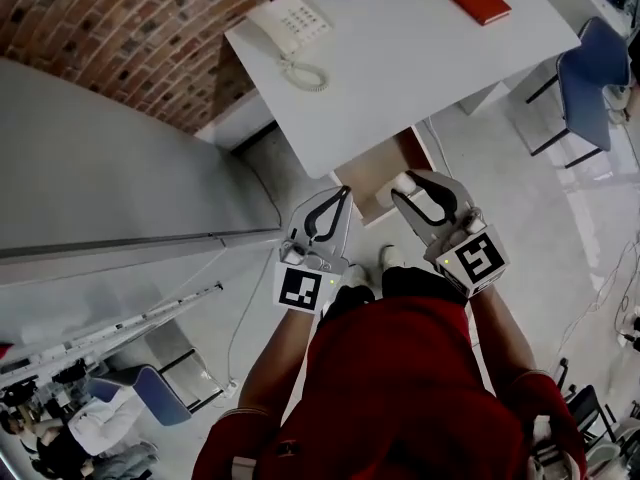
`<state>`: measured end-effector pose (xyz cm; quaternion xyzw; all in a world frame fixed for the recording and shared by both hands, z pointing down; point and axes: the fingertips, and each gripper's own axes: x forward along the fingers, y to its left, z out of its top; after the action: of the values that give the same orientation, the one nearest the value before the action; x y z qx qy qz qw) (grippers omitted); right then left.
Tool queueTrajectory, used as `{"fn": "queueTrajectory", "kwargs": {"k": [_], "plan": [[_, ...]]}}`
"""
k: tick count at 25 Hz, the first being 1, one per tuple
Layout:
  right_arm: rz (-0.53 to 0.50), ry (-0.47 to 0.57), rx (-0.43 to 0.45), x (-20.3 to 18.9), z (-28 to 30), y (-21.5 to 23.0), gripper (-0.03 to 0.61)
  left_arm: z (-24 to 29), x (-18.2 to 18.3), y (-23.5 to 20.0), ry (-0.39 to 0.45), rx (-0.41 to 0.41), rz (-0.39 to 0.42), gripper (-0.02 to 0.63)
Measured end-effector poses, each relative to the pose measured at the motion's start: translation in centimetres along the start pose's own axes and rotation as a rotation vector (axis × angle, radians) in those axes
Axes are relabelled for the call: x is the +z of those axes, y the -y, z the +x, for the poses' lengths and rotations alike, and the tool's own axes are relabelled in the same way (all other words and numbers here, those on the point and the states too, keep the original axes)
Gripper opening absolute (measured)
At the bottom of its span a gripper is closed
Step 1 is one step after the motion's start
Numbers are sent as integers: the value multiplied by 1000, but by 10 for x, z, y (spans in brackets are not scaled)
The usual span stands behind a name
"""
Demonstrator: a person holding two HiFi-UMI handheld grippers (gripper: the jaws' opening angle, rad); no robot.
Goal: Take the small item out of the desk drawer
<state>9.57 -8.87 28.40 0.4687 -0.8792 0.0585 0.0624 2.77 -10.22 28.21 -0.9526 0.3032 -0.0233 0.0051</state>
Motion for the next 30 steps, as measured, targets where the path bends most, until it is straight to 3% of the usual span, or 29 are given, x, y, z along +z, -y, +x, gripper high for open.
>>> {"fn": "queueTrajectory", "kwargs": {"k": [10, 18, 30], "plan": [[-26, 140, -38, 56, -44, -10, 149, -5, 51, 23, 58, -55, 34, 5], [-36, 164, -56, 66, -56, -16, 144, -6, 64, 29, 85, -73, 46, 5], [-39, 144, -29, 63, -54, -22, 144, -18, 63, 23, 79, -29, 36, 5]]}}
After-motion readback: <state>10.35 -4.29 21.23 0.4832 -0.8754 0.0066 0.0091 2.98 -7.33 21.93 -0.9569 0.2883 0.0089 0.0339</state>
